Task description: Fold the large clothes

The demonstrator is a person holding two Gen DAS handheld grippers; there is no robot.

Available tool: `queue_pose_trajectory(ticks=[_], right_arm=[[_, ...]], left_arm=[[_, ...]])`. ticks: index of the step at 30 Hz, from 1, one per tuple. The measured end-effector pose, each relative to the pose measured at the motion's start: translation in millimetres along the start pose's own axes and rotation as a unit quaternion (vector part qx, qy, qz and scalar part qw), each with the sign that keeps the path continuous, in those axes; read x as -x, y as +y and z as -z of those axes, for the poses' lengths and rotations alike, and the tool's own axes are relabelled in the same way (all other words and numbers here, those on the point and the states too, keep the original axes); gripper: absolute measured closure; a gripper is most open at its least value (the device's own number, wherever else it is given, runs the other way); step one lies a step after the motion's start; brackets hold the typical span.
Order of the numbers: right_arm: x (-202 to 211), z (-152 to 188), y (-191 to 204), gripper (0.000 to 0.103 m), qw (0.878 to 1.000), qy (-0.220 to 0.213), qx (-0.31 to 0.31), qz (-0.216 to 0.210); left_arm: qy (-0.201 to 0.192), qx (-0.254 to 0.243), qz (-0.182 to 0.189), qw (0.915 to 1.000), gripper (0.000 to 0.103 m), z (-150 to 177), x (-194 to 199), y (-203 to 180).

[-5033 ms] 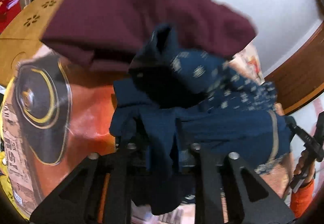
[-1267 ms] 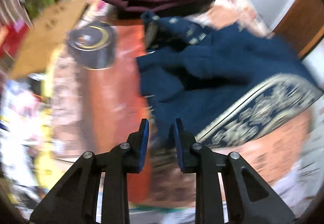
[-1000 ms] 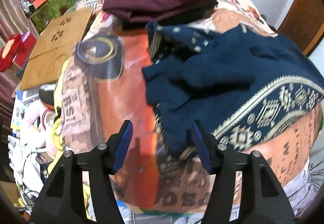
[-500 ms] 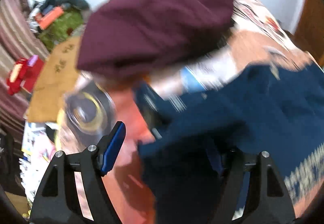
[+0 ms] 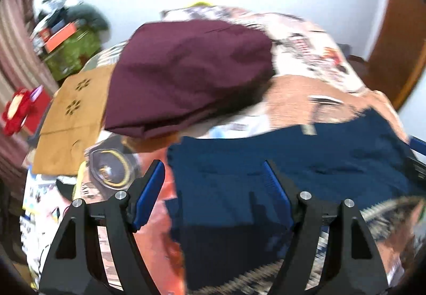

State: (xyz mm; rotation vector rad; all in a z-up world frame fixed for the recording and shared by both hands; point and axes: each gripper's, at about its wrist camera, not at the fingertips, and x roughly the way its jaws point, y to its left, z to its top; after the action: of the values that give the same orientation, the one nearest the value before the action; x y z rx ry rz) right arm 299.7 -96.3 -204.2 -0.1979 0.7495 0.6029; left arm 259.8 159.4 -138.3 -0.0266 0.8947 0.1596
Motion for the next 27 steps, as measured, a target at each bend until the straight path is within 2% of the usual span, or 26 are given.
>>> queue_pose_trajectory(ticks=[6,10,12,17,20,23,24,27], right_arm=[[-3.2,0.4,30.8,0.046,0.999,-0.008,0.03,-0.037],[-16.6,7.9,39.5,0.04,0.998,0.006,0.048,-0.036],[-23.5,12.7,40.1,0.039,0.998,0.016,0.056,-0.024],[-36.1,27.0,29.5,0.039,0.997,0.055,0.046,-0.01],[-32.8,32.1,20.3,0.039,0.998,0.059,0.021,-0.012],[-26.6,36.1,14.7,0.036,0.998,0.053,0.022,0.01],[-24.2,37.9,12.7,0.032,0.998,0.052,0.026,0.019],[-18.5,42.6,6.3,0.031,0.998,0.05,0.022,0.036]], left_arm=[[-0.031,-0.037,0.042,0.998,0.028,7.1,36.8,-37.3],[-0.037,-0.046,0.057,0.9967,0.023,16.0,40.6,-54.4],[-0.03,-0.045,0.061,0.9966,0.023,22.1,31.7,-58.8],[0.039,-0.014,0.095,0.9946,0.023,42.2,-17.7,-62.4],[0.077,0.014,0.108,0.9911,0.023,56.6,-45.9,-60.2],[0.074,0.038,0.11,0.9904,0.021,64.6,-49.8,-53.4],[0.072,0.04,0.109,0.9907,0.02,65.5,-48.0,-51.4],[0.064,0.048,0.093,0.9925,0.019,70.4,-39.7,-39.4]])
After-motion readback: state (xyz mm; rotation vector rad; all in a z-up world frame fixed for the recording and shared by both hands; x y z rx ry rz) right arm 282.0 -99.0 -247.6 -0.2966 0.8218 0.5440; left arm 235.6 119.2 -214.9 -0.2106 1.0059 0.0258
